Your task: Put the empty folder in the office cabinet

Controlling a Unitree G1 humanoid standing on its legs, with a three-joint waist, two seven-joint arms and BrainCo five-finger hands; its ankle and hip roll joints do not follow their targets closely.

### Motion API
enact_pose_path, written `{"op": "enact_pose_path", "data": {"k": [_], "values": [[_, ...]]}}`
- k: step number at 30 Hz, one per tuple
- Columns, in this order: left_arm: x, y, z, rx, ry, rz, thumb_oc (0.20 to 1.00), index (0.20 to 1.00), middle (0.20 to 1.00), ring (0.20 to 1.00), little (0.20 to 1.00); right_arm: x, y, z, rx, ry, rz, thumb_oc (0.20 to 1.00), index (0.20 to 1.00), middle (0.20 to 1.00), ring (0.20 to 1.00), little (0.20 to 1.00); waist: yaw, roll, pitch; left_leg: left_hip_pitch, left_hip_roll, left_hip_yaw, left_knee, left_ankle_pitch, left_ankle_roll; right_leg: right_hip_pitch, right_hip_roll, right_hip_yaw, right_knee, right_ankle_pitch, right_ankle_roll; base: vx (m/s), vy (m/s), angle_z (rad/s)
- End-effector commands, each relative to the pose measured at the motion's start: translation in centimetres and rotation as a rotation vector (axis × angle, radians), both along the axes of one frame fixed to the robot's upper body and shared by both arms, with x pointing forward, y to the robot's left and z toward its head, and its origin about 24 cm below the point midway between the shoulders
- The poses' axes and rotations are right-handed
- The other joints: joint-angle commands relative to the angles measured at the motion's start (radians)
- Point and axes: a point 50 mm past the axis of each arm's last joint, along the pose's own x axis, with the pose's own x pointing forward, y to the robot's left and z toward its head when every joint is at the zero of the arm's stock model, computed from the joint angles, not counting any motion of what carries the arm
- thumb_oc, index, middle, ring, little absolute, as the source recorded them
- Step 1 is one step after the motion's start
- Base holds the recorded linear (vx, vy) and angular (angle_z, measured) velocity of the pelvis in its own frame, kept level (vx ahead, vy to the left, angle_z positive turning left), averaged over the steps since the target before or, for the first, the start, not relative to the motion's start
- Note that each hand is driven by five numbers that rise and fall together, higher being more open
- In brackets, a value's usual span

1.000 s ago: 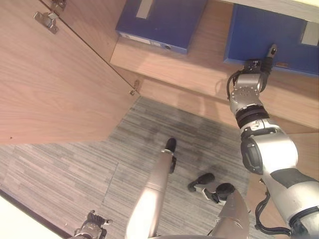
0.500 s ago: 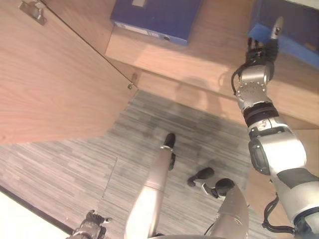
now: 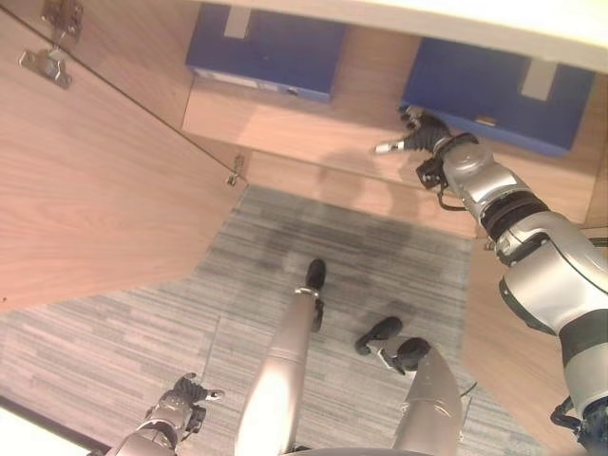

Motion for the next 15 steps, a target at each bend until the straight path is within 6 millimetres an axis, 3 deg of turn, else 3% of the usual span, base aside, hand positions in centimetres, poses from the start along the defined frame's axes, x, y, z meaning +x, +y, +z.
{"op": "enact_pose_path", "data": {"k": [1,5,10,15], "values": [[-2.0,2.9,0.4,0.094,0.094,-0.041,1.000,1.000,1.000,1.000,1.000,-0.4,-3.3,-0.6,-0.266,0.108,-0.087,1.000,1.000,1.000,1.000,1.000,0.036,-0.017,0.019,0.103,0.029,0.055,-0.130,-0.013,-0.009,0.091,0.018,0.060,-0.201,0.128,0.060,-0.03,-0.019,-0.09],[-0.9,2.7,0.7,0.081,0.061,-0.049,1.000,1.000,1.000,1.000,1.000,-1.0,-4.8,-3.6,-0.367,0.225,-0.133,1.000,1.000,1.000,1.000,1.000,0.035,-0.012,0.031,0.148,0.026,0.057,-0.210,0.023,-0.014,0.128,0.034,0.039,-0.263,0.161,0.081,-0.02,-0.013,-0.06],[0.0,2.5,1.0,0.075,0.043,-0.071,1.000,1.000,1.000,1.000,1.000,-1.8,-6.9,-5.2,-0.479,0.299,-0.222,1.000,1.000,1.000,1.000,1.000,0.039,0.001,0.047,0.192,0.022,0.060,-0.302,0.075,-0.021,0.164,0.055,0.026,-0.341,0.197,0.102,-0.03,-0.013,-0.04],[-0.1,2.1,0.8,0.068,0.052,-0.090,1.000,1.000,1.000,1.000,1.000,-2.4,-7.0,-7.7,-0.510,0.349,-0.225,1.000,1.000,1.000,1.000,1.000,0.049,0.008,0.049,0.261,0.022,0.065,-0.408,0.136,-0.043,0.217,0.091,0.008,-0.430,0.227,0.117,-0.01,-0.040,-0.01]]}}
